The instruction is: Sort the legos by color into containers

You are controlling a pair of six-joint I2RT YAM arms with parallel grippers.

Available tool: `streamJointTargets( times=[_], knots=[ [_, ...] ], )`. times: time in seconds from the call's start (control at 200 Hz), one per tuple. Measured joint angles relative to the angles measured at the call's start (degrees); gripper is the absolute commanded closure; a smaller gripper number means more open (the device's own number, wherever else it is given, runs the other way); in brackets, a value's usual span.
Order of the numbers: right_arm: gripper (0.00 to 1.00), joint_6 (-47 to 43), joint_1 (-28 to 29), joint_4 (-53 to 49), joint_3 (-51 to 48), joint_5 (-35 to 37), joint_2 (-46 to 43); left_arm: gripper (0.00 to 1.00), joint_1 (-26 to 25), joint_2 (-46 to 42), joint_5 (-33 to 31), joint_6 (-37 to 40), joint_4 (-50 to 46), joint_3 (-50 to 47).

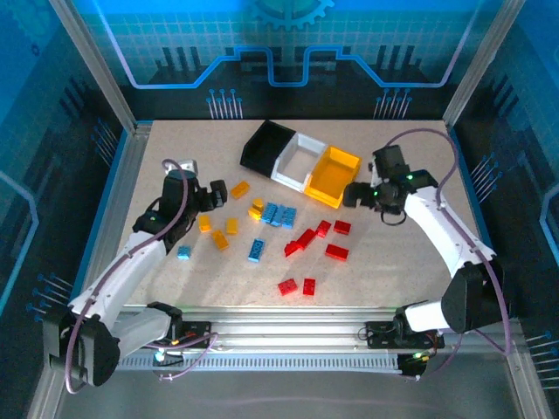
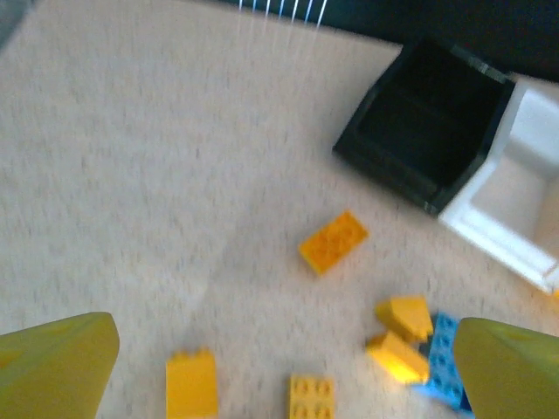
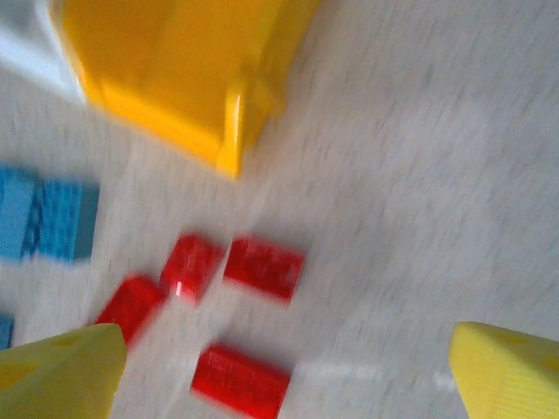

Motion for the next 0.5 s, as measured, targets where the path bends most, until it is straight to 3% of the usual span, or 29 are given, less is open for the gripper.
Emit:
streamJointTargets(
  times=[0.285,0.5],
  knots=[
    [0.03,17.79,14.93,-7.76,-10.27,-0.85,-4.81,0.01,-2.40,-4.39,7.91,-10.34,-11.98,-2.19],
    [0.04,25.94,19.30,-6.34,-11.02,0.70,-0.70,0.01,-4.39,-3.52,11.43,-12.22,-14.05,-2.16]
  ],
)
